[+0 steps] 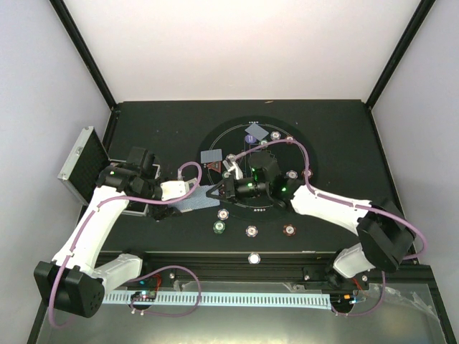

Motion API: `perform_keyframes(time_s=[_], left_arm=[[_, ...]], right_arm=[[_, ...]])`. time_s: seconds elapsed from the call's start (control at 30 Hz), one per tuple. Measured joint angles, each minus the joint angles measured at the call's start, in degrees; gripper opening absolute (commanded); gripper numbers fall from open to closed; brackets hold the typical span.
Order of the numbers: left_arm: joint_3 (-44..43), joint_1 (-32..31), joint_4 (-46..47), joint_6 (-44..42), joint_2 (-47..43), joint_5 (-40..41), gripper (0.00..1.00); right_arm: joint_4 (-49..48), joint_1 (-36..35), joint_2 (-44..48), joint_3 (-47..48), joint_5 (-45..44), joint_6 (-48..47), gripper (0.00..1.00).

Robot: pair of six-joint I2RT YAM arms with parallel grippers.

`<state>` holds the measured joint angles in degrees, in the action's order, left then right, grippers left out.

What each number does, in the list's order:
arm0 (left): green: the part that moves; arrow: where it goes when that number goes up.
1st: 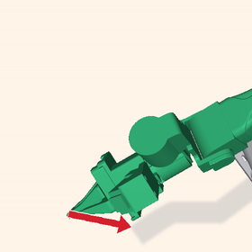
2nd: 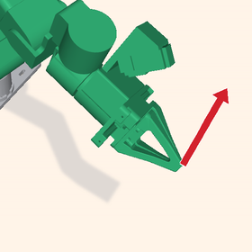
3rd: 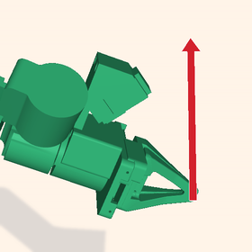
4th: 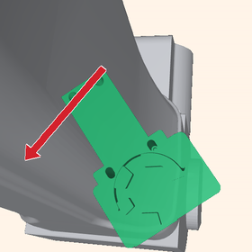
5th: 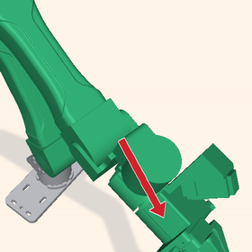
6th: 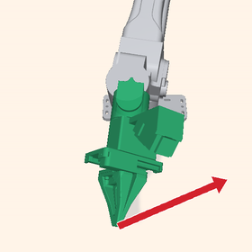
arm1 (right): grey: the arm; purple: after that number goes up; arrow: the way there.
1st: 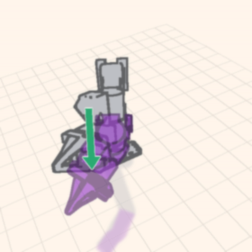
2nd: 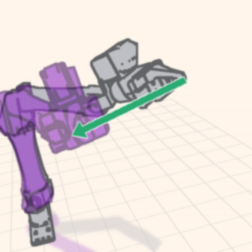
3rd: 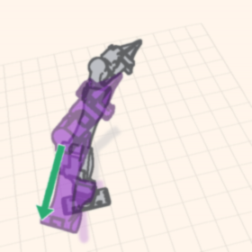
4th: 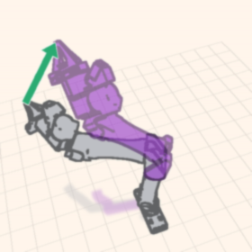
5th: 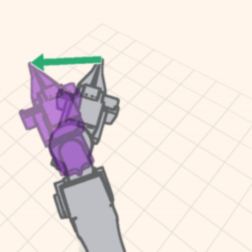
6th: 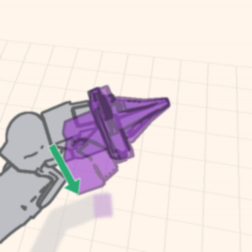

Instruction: Distribute texas hold em gaming equipment

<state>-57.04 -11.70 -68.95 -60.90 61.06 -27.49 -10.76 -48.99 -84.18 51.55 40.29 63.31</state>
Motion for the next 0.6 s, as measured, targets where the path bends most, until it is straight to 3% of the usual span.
perform_keyframes(time_s=[0.6], left_arm=[[0.0,0.02,-0.55,-0.79,-0.46,0.46,0.02]], right_arm=[[0.96,-1.07,-4.09,3.8,2.56,-1.49,0.02]])
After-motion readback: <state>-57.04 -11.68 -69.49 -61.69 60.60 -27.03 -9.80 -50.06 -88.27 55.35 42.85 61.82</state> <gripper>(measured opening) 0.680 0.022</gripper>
